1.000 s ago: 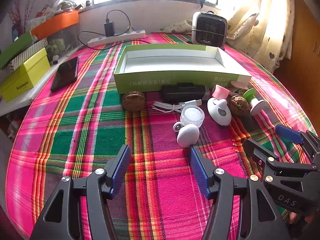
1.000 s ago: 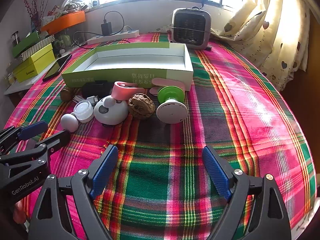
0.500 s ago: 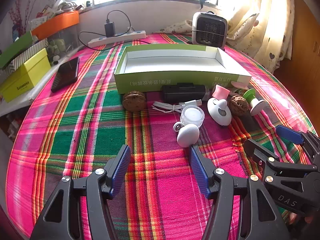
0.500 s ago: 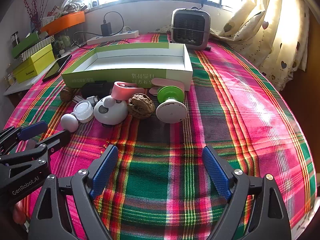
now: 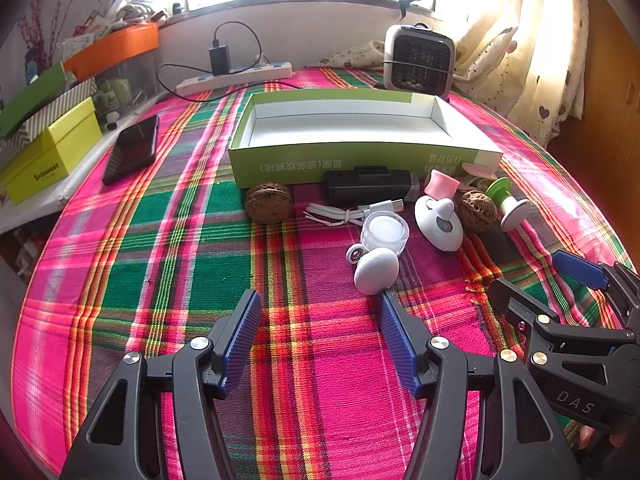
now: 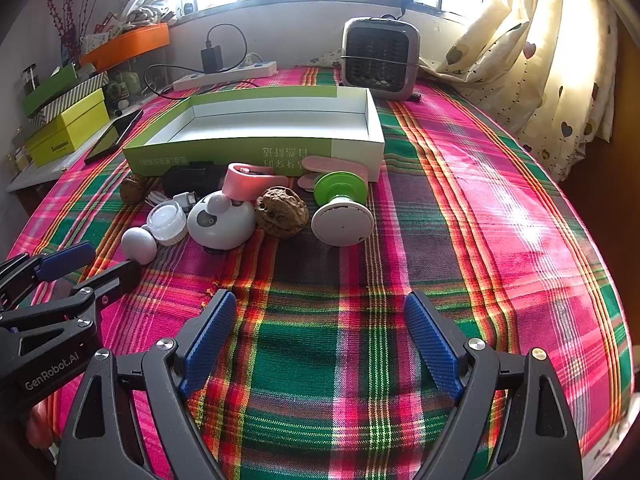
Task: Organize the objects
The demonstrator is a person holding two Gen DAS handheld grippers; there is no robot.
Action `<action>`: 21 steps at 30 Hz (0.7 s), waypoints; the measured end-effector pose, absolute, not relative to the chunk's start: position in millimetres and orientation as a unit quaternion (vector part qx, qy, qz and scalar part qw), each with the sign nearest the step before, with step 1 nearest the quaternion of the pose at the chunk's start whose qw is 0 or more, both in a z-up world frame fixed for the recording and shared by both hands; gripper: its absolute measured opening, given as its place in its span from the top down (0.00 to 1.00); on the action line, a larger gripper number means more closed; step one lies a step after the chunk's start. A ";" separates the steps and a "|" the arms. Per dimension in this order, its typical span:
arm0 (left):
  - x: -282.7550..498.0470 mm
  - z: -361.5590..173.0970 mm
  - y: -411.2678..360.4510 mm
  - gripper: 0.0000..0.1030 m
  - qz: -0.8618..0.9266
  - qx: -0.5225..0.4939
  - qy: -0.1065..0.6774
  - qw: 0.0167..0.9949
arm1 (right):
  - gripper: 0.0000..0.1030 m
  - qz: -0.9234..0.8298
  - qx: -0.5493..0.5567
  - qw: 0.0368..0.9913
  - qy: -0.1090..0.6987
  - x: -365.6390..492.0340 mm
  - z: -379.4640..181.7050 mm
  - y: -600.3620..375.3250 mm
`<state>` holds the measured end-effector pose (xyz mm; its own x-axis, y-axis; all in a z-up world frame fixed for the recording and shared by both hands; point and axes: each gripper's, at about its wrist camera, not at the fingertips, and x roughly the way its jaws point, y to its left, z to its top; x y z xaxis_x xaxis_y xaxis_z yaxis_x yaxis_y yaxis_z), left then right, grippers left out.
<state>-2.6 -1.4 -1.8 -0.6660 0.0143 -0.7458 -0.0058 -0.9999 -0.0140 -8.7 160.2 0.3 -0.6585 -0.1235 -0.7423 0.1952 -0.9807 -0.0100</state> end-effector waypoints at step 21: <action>-13.9 2.4 1.8 0.43 0.909 -0.412 0.003 0.071 | 0.16 -0.901 0.422 0.091 0.038 -40.0 6.3 189.9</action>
<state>-13.9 1.8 2.4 -0.6511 0.1259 -0.7485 -0.1304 -0.9900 -0.0531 -40.0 189.9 6.3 -0.6272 -0.1314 -0.7677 0.1959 -0.9806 0.0078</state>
